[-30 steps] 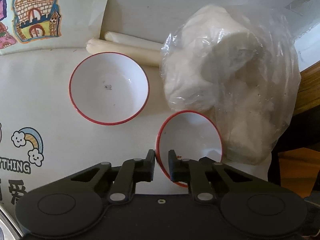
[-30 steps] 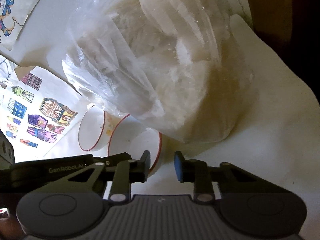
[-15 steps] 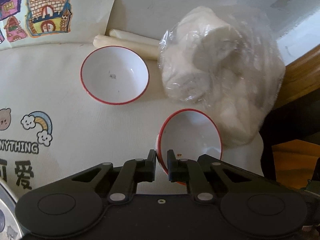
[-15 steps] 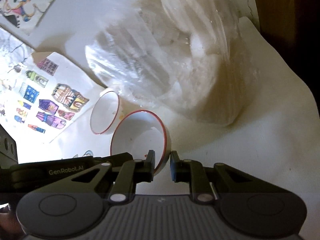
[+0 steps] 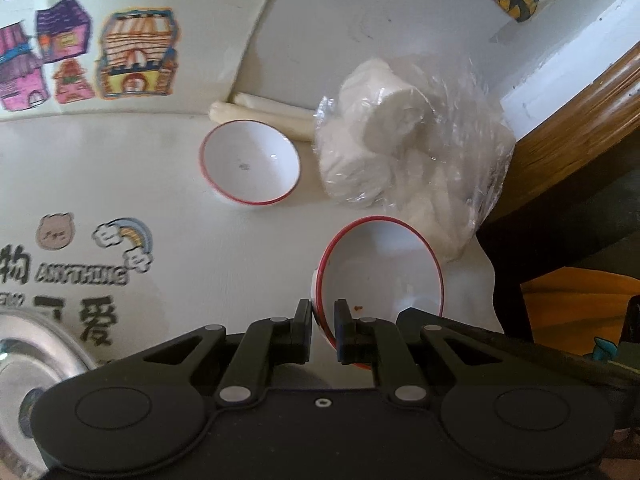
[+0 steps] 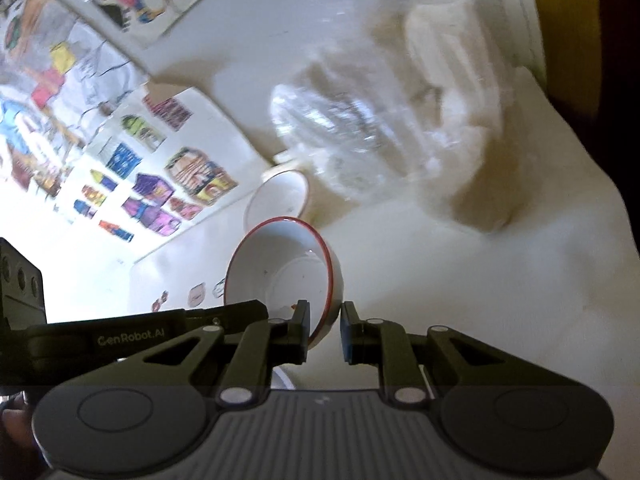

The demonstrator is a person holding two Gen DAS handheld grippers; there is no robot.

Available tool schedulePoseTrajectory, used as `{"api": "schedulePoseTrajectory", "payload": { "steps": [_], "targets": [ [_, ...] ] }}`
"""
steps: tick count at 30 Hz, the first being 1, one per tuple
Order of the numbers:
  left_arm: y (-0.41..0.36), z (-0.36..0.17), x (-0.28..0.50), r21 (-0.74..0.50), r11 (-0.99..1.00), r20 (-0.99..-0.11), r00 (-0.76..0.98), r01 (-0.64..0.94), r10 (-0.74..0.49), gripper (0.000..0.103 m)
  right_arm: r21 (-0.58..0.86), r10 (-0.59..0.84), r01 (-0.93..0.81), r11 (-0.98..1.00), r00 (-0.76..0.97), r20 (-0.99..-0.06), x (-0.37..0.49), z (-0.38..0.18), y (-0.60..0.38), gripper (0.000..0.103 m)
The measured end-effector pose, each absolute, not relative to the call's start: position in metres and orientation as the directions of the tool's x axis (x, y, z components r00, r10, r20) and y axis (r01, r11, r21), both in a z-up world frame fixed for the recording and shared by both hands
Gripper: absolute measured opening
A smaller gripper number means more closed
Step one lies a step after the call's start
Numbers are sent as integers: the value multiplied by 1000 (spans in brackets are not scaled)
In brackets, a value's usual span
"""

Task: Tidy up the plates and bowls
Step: 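Carry the white bowl with both grippers and lower it into the steel bowl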

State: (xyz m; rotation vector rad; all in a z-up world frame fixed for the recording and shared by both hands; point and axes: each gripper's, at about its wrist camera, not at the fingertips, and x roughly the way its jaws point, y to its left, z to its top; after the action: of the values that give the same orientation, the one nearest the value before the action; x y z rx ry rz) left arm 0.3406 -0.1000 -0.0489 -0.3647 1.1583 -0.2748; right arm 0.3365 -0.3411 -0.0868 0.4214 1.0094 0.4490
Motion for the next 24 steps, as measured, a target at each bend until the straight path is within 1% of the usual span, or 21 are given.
{"api": "schedulePoseTrajectory", "payload": {
  "steps": [11,24],
  "targets": [
    [-59,-44,304,-418,908,-848,369,-26,-380,12,520,577,-251,817,390,-718,309,-80,-304,18],
    [-43,-59,275,-400,914,-881,301,-58,-366,13,500,569,-279,820,291,-769,288,-91,-287,18]
  ]
}}
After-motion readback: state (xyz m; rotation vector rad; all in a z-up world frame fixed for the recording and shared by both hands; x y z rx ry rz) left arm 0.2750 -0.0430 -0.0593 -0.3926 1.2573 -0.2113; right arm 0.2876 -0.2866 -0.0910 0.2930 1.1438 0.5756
